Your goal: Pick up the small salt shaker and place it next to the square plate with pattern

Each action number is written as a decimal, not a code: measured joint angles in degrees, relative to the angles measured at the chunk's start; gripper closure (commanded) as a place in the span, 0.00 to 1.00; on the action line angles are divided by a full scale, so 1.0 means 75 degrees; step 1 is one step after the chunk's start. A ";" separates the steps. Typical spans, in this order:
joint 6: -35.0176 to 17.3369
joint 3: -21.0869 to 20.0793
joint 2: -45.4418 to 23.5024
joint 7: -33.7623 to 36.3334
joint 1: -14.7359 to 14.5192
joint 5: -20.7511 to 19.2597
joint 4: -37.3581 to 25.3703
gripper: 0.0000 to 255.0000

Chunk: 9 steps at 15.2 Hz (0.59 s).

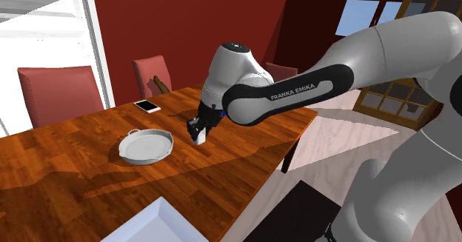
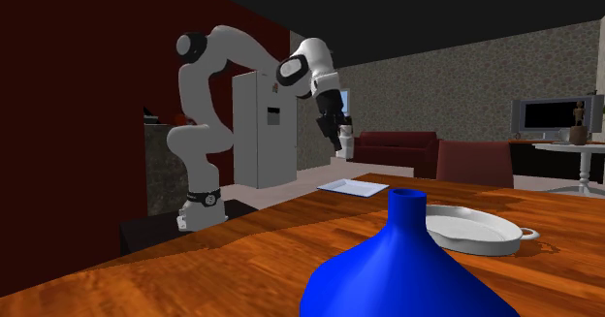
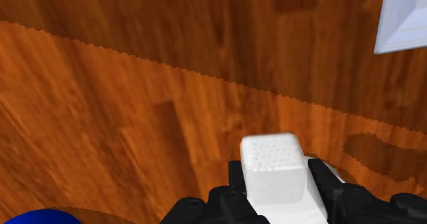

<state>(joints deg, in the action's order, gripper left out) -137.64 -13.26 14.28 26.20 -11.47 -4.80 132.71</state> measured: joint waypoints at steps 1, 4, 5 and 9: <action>-0.0008 -0.0091 0.0177 0.0145 -0.0066 0.0019 0.0190 1.00; 0.0143 -0.0481 0.0556 0.0721 -0.0297 0.0052 0.0458 1.00; 0.0189 -0.0601 0.0642 0.0890 -0.0363 0.0065 0.0507 1.00; 0.0288 -0.1025 0.0948 0.1492 -0.0599 0.0126 0.0755 1.00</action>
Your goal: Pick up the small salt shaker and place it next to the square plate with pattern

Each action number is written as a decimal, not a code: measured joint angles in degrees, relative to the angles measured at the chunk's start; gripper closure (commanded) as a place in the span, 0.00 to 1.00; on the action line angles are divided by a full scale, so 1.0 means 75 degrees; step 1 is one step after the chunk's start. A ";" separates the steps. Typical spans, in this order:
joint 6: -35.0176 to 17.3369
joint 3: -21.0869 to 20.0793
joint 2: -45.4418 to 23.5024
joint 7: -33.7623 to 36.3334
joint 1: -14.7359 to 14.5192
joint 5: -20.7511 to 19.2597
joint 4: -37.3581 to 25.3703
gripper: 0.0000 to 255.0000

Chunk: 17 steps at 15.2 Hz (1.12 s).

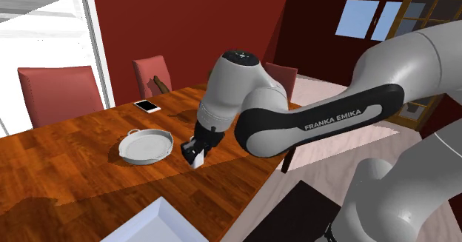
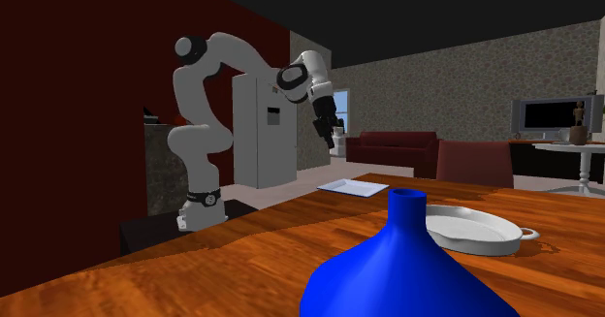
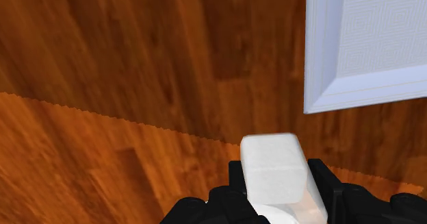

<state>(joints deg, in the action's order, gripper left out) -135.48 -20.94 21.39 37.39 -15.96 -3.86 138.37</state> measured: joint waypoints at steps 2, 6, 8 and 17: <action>-0.0130 -0.0082 -0.0040 0.0123 -0.0007 -0.0032 0.0102 1.00; -0.0546 -0.0185 -0.0209 0.0294 0.0037 -0.0140 0.0366 1.00; -0.0766 -0.0225 -0.0311 0.0366 0.0073 -0.0207 0.0492 1.00; -0.1759 -0.0471 -0.0875 0.0840 0.0306 -0.0674 0.0967 1.00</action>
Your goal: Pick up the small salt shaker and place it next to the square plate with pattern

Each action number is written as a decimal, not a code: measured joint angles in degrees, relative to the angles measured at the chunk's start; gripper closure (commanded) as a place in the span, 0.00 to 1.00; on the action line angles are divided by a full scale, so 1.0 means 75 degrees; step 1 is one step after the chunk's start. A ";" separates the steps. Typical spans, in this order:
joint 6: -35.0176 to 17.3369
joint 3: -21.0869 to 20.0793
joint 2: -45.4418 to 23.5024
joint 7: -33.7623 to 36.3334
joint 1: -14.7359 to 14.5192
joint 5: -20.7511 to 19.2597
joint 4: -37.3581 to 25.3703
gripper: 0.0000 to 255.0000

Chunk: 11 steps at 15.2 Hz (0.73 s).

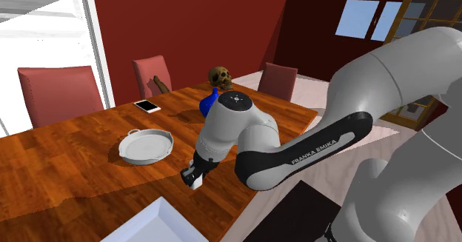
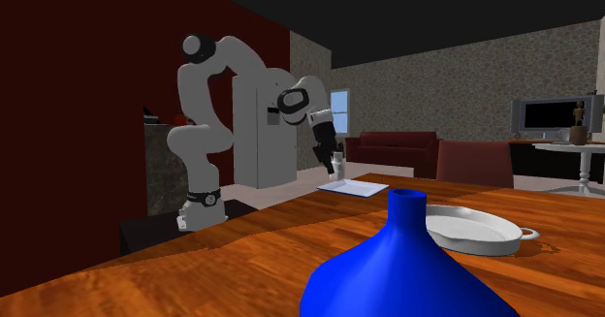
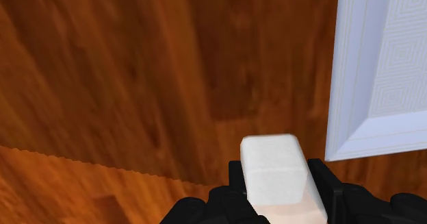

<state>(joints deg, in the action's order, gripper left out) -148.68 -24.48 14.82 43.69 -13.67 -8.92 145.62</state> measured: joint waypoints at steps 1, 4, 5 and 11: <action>-0.0082 -0.0028 -0.0062 0.0059 0.0029 -0.0061 0.0026 1.00; -0.0442 -0.0149 -0.0341 0.0329 0.0170 -0.0359 0.0138 1.00; -0.0545 -0.0182 -0.0425 0.0411 0.0217 -0.0458 0.0167 1.00; -0.1213 -0.0430 -0.0985 0.1156 0.0562 -0.1320 0.0369 1.00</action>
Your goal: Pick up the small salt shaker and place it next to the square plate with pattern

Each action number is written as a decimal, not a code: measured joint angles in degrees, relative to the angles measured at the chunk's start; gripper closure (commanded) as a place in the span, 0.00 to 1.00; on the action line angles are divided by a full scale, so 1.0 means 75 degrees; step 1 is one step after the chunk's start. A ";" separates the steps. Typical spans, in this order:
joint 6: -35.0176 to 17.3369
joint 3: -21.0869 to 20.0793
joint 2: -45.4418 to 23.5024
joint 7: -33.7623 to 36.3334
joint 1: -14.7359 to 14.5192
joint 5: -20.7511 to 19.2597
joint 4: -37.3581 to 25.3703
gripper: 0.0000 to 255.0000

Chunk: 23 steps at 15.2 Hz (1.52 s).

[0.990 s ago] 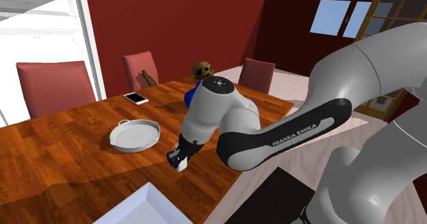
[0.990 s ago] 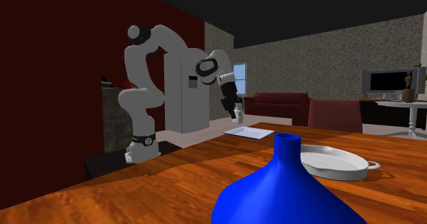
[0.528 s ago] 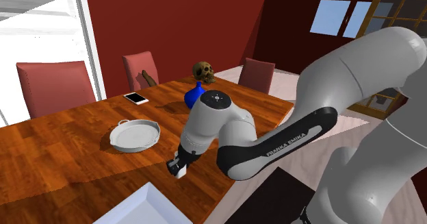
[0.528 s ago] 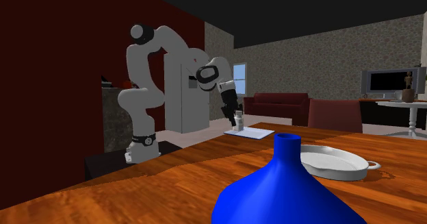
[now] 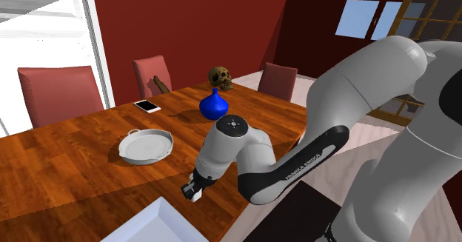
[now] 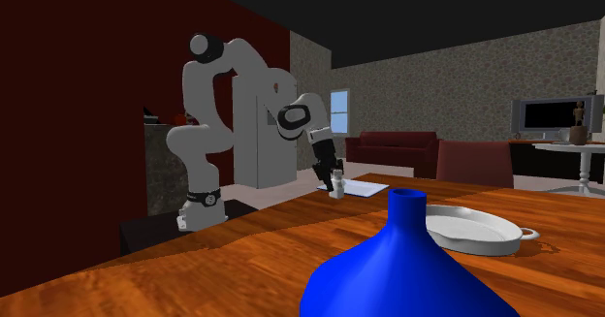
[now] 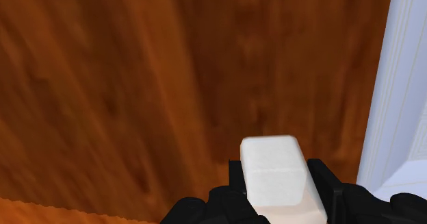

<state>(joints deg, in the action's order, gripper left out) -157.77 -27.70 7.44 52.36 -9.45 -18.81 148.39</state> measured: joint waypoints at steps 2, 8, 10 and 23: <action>-0.0072 -0.0029 -0.0099 0.0119 0.0055 -0.0155 -0.0010 1.00; -0.0092 -0.0042 -0.0128 0.0165 0.0069 -0.0207 -0.0015 0.00; -0.0093 -0.0042 -0.0128 0.0166 0.0069 -0.0208 -0.0015 0.00; 0.0820 0.0299 0.1057 -0.0876 -0.0604 0.1231 0.0104 0.00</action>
<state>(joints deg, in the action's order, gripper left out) -151.62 -25.46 15.36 45.79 -13.98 -9.58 149.18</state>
